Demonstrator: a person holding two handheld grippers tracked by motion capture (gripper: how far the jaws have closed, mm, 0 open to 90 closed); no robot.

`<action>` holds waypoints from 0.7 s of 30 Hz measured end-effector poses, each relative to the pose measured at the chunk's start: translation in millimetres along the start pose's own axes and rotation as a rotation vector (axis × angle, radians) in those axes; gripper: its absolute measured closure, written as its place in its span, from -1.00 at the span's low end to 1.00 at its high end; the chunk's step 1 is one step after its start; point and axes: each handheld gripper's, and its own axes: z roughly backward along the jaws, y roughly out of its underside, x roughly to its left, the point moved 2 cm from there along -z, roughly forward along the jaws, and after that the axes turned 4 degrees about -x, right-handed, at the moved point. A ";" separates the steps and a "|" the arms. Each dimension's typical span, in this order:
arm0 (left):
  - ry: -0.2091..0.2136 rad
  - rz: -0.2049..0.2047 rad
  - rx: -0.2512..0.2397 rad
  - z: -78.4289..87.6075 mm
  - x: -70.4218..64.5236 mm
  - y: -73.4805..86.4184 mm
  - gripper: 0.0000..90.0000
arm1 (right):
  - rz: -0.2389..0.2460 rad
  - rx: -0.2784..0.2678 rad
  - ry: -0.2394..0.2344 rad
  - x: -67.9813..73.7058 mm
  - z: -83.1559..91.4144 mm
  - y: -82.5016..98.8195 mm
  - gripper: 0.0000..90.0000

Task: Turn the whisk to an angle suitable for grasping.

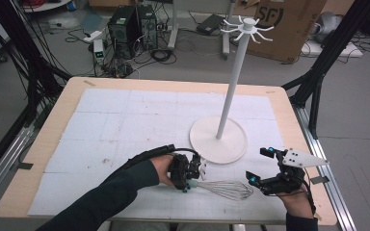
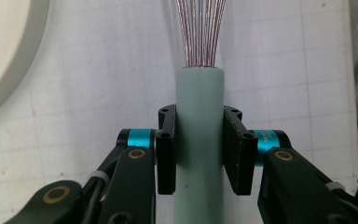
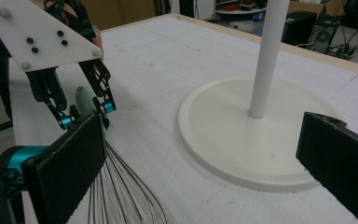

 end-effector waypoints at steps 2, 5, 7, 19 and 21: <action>0.007 -0.006 -0.007 -1.1 1.6 -2.7 0.54 | 0.003 -0.001 0.000 -0.2 0.4 -0.1 -0.99; 0.008 -0.024 -0.006 -2.9 4.0 -5.6 0.54 | 0.002 -0.002 0.001 -0.5 0.7 0.0 -0.99; 0.013 -0.031 -0.013 -3.4 5.3 -7.9 0.54 | 0.001 -0.003 0.001 -0.6 0.6 0.2 -0.99; 0.014 -0.099 -0.033 -11.0 11.1 -12.5 0.54 | -0.003 -0.006 -0.003 -0.8 1.1 0.5 -0.99; 0.012 -0.106 -0.040 -12.1 11.9 -12.0 0.54 | 0.001 -0.005 -0.003 -0.5 0.5 0.2 -0.99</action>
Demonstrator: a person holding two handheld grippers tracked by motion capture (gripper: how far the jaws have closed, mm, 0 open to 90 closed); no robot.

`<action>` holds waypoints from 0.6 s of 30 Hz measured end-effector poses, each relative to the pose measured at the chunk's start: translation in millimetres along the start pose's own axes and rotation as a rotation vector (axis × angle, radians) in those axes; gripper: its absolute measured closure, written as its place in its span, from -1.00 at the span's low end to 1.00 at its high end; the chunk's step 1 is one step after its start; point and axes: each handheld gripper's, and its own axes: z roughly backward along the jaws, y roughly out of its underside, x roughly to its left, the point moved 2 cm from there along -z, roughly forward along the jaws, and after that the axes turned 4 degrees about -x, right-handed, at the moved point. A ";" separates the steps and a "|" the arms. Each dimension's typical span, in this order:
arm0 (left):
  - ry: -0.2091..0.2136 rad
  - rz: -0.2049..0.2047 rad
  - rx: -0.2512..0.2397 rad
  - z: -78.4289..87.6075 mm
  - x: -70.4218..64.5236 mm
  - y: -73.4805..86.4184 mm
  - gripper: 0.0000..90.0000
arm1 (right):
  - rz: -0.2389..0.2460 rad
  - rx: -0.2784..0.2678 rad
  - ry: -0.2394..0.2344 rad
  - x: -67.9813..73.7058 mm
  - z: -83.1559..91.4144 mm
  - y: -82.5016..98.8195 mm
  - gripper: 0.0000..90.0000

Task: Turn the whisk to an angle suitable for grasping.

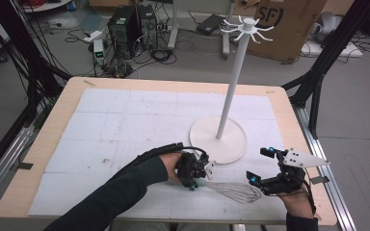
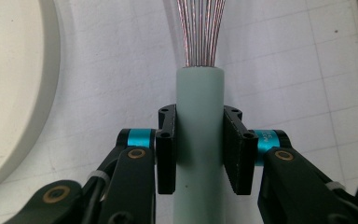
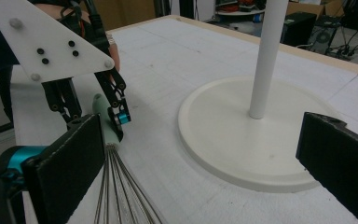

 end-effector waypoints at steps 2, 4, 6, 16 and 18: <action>-0.004 -0.013 -0.002 -1.2 1.1 0.4 0.54 | 0.002 0.000 -0.002 0.5 -0.6 -0.4 -0.99; 0.004 -0.012 -0.003 -3.4 2.3 1.1 0.54 | -0.001 0.002 -0.003 1.2 -1.1 -0.5 -0.99; 0.013 -0.015 -0.002 -6.0 3.2 2.1 0.54 | 0.005 0.001 -0.002 1.2 -1.5 -0.5 -0.99; 0.011 -0.046 -0.025 -5.7 5.8 4.4 0.53 | 0.001 0.006 -0.002 1.2 -2.0 0.1 -0.99; 0.008 -0.051 -0.024 -5.5 6.1 4.4 0.52 | 0.005 0.007 -0.002 1.4 -2.2 0.1 -0.99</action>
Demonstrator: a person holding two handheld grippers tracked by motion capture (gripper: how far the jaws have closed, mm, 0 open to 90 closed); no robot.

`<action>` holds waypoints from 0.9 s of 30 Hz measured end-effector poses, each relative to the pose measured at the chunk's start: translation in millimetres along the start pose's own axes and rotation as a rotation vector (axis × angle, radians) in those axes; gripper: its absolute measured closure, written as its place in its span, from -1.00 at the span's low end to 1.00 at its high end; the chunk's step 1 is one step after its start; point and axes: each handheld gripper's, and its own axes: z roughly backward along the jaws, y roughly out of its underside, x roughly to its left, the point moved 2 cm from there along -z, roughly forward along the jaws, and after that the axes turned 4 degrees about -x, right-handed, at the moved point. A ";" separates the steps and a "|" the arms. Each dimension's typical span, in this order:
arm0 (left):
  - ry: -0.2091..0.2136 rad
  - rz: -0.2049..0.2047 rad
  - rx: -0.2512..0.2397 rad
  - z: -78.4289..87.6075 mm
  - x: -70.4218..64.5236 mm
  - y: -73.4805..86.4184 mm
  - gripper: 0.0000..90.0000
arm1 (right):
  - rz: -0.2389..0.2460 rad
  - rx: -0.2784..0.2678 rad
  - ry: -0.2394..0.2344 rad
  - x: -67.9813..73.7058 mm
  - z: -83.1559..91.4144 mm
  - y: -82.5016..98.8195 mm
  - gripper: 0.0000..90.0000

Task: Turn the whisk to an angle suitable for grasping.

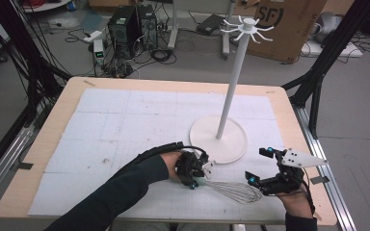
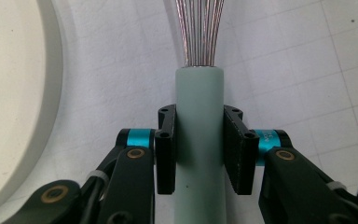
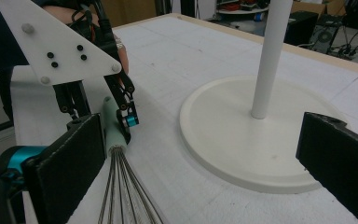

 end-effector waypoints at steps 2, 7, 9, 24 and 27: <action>-0.001 0.000 -0.002 -0.2 -0.2 0.0 0.52 | -0.002 0.000 0.000 0.3 0.1 -0.1 -0.99; -0.023 -0.031 0.006 0.9 1.0 0.4 0.53 | -0.003 -0.002 0.002 -0.4 0.0 0.3 -0.99; -0.026 -0.033 0.009 1.3 2.2 1.5 0.53 | -0.001 -0.001 0.000 -0.3 -0.4 0.4 -0.99; -0.061 -0.061 -0.002 0.6 3.9 0.8 0.36 | 0.002 0.000 0.002 -0.4 -0.6 0.4 -0.99; -0.062 -0.052 -0.003 0.7 3.1 0.7 0.34 | 0.000 0.002 0.003 -0.2 -0.4 0.5 -0.99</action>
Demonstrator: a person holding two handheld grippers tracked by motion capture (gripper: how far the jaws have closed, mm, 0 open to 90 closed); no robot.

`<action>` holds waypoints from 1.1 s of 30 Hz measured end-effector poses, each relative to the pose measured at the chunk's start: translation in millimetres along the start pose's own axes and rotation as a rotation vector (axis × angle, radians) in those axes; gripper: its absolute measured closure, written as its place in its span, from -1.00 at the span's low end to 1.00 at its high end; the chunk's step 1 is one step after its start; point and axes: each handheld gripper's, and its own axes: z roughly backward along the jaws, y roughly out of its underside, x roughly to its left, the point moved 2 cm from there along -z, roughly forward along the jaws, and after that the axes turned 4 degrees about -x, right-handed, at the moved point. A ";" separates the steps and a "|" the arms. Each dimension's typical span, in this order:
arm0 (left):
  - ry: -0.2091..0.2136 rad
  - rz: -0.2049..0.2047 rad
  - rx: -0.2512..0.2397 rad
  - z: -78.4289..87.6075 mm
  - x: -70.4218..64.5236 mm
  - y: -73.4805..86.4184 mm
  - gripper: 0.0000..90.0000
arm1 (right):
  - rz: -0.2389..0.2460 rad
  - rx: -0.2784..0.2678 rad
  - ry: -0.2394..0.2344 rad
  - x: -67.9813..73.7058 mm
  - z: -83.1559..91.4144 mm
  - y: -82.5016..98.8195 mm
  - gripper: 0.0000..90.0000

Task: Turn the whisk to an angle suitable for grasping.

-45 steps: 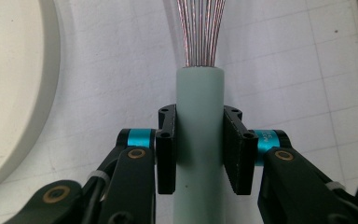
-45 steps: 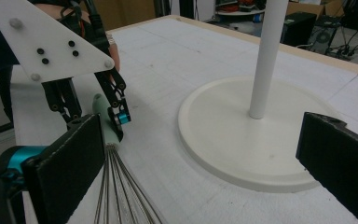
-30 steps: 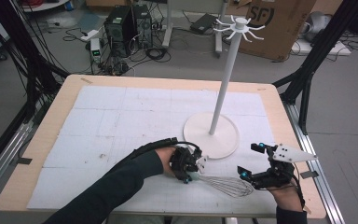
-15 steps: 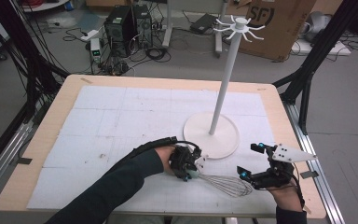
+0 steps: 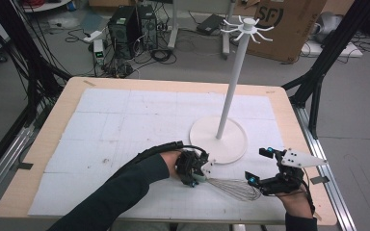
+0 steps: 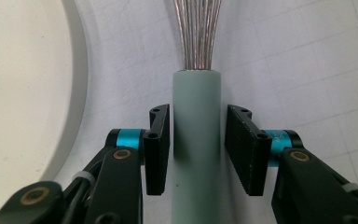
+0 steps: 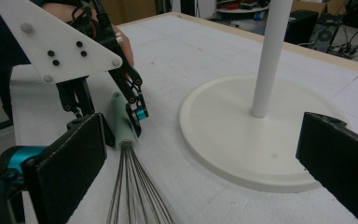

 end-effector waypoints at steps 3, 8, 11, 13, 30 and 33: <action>0.003 0.006 -0.004 0.6 -1.2 -0.7 0.32 | 0.001 0.000 -0.001 0.2 0.4 -0.3 -0.99; 0.005 0.000 0.000 -0.4 -2.4 -2.0 0.29 | -0.001 0.001 -0.002 0.4 0.1 -0.1 -0.99; 0.006 0.012 -0.008 0.9 -3.1 -2.5 0.26 | -0.003 0.004 -0.005 0.8 0.0 0.0 -0.99; 0.007 0.021 -0.015 4.4 -3.6 -2.5 0.23 | -0.001 0.004 -0.007 0.6 0.1 0.1 -0.99; 0.042 0.260 -0.188 53.2 -19.2 23.7 -0.33 | 0.008 0.012 -0.048 4.4 -1.9 -0.9 -0.99; 0.037 0.309 -0.214 58.6 -20.8 30.8 -0.41 | 0.012 0.013 -0.050 5.5 -3.3 -1.2 -0.99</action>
